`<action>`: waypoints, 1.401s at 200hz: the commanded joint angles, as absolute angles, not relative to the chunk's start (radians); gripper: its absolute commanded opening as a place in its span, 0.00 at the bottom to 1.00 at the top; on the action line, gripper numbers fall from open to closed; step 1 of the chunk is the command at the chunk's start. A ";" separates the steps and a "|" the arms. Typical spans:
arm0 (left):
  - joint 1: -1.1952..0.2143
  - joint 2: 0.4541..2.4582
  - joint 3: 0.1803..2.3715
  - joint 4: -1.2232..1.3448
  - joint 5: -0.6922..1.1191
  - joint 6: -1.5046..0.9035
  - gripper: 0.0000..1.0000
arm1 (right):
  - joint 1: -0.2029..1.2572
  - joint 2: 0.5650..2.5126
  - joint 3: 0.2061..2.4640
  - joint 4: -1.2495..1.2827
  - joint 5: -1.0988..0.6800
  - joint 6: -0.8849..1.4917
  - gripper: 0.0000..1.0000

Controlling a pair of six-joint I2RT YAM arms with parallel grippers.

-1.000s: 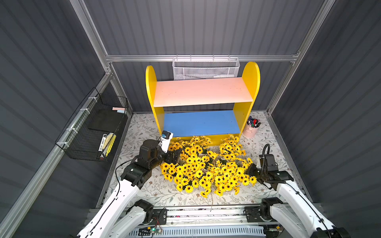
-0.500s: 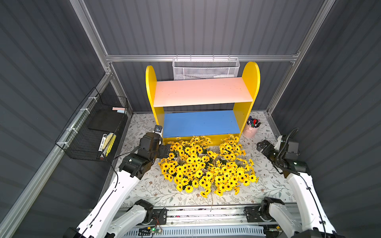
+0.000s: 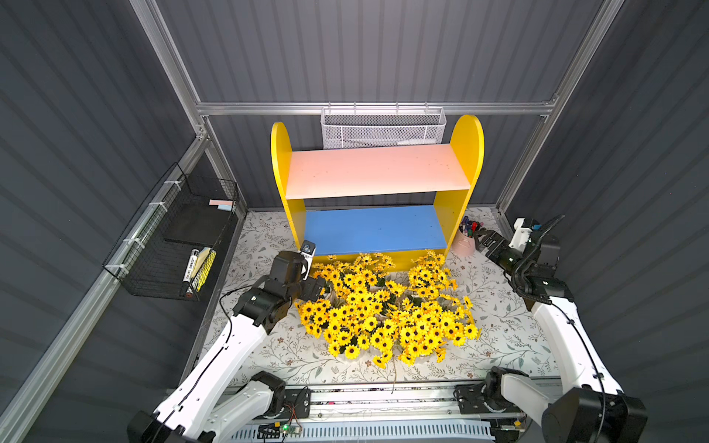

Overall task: Take the sunflower pots off the shelves
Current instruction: Reset both arms

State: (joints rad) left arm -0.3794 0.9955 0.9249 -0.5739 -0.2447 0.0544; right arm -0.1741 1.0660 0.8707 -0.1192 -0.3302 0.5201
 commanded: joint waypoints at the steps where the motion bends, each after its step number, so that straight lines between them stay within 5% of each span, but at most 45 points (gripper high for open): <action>1: -0.339 1.025 0.957 -0.540 -0.191 0.111 0.99 | -0.169 1.032 0.834 0.043 -0.266 0.414 0.99; 76: -0.042 1.146 0.988 -0.478 0.028 0.002 0.99 | -0.174 1.014 0.699 0.267 -0.250 0.275 0.99; 119: 0.137 1.254 0.846 -0.235 0.045 -0.193 0.99 | -0.175 1.040 0.680 0.284 -0.262 0.285 0.99; 191: 0.132 1.495 0.590 0.121 -0.100 -0.148 0.99 | -0.183 1.086 0.697 0.256 -0.301 0.287 0.99; 238: -0.055 1.644 0.474 0.452 -0.312 -0.057 1.00 | -0.189 1.120 0.706 0.252 -0.381 0.291 0.99; 280: -0.072 1.699 0.382 0.703 -0.305 -0.033 1.00 | -0.194 1.158 0.719 0.249 -0.436 0.261 0.99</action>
State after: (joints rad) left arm -0.0650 1.6508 0.4660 0.6331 -0.2577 -0.0704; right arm -0.1848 1.1469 0.6914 0.2455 -0.3840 0.2928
